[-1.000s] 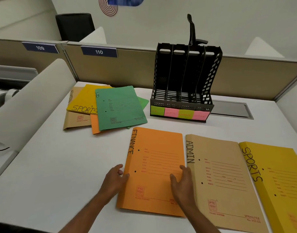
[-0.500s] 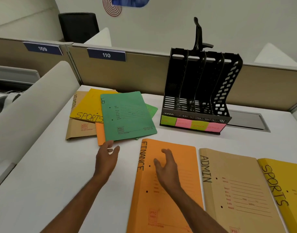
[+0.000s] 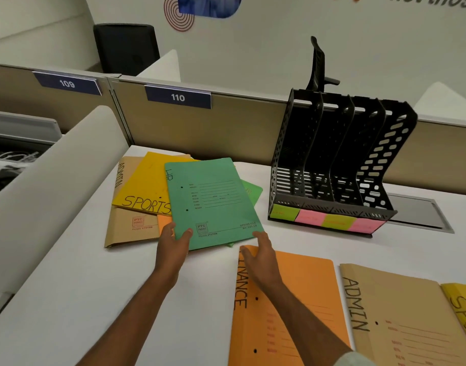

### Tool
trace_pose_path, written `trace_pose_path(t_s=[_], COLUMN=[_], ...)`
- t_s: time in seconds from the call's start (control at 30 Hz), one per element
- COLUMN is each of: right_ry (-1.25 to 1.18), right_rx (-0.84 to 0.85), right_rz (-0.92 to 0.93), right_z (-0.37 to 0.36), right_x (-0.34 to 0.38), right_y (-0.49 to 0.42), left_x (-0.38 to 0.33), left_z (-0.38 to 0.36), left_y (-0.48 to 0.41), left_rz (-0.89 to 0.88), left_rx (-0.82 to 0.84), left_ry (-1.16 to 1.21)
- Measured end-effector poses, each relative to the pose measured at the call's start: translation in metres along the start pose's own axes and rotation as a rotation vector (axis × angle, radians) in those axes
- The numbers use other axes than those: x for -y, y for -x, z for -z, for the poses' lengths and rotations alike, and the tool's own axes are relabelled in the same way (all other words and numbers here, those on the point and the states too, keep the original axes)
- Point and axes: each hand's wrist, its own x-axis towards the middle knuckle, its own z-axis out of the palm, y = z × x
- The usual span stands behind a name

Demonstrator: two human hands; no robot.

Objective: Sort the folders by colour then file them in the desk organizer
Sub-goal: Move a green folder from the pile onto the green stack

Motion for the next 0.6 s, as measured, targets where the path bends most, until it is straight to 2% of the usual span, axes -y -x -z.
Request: trace_pose_path(t_s=[0.13,0.33,0.47,0.6], right_ry=[0.095,0.277,0.285,0.268], right_rx=[0.042,0.055,0.039,0.052], right_rz=[-0.045,0.004,-0.002,-0.004], right_z=[-0.007,-0.017,-0.019,-0.015], right_x=[-0.003,-0.014,-0.014,-0.012], right_y=[-0.012,-0.015,-0.017,-0.017], left_x=[0.003,0.005,0.006,0.006], left_z=[0.0,0.005,0.008,0.011], left_y=[-0.019,-0.037,-0.046,-0.048], left_rz=[0.07,0.133,0.193,0.201], left_rx=[0.029,0.049,0.045,0.134], left_ry=[0.014,0.06,0.094,0.1])
